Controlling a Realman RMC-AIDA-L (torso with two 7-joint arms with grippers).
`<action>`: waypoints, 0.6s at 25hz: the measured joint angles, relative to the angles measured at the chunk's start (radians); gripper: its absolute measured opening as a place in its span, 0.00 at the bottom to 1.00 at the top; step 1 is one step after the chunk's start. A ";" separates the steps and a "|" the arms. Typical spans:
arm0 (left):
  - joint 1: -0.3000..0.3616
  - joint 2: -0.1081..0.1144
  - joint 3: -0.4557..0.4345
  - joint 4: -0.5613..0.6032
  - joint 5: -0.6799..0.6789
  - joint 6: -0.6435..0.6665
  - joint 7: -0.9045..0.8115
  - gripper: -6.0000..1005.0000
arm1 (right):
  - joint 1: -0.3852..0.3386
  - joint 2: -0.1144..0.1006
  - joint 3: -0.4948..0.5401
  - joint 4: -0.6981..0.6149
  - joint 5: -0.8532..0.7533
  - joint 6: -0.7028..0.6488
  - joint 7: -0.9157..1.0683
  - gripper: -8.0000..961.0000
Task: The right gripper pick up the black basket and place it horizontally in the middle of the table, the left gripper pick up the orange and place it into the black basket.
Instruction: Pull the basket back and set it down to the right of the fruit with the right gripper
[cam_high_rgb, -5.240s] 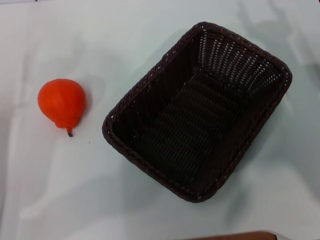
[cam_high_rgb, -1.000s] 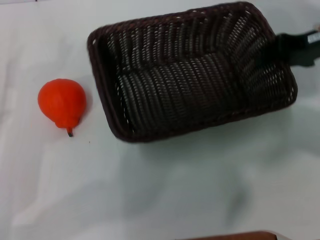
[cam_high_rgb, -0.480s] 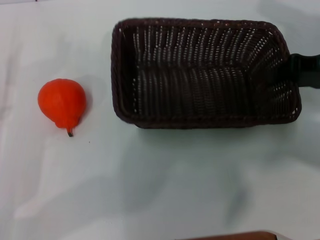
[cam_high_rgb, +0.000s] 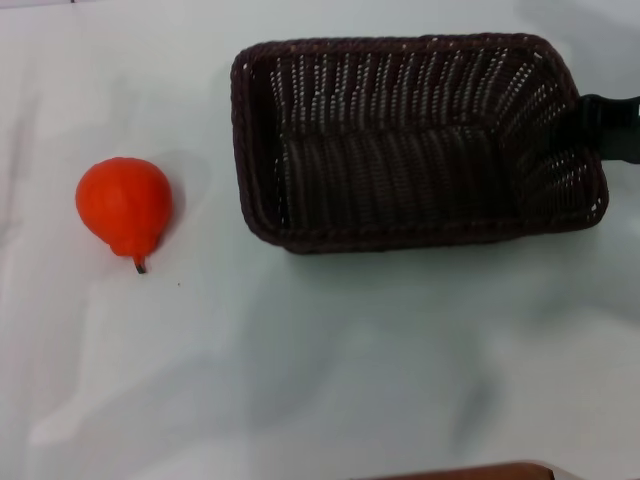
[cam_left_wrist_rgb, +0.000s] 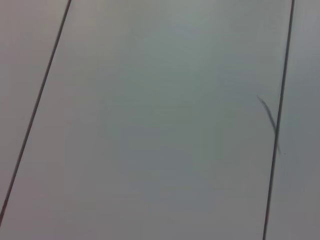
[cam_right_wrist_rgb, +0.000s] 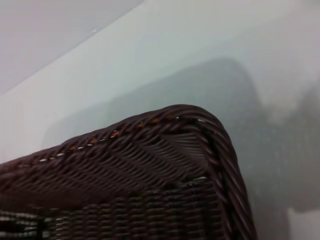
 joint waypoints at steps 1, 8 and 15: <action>0.000 0.000 0.000 0.000 0.000 0.000 0.000 0.91 | 0.000 0.000 0.000 0.000 0.000 0.000 0.000 0.28; 0.000 0.002 0.002 0.001 0.003 -0.003 0.000 0.91 | 0.026 -0.001 -0.002 0.029 0.006 0.005 0.000 0.33; 0.004 0.002 0.000 -0.003 0.002 -0.001 0.000 0.91 | 0.062 -0.008 -0.006 0.001 0.007 0.023 -0.003 0.71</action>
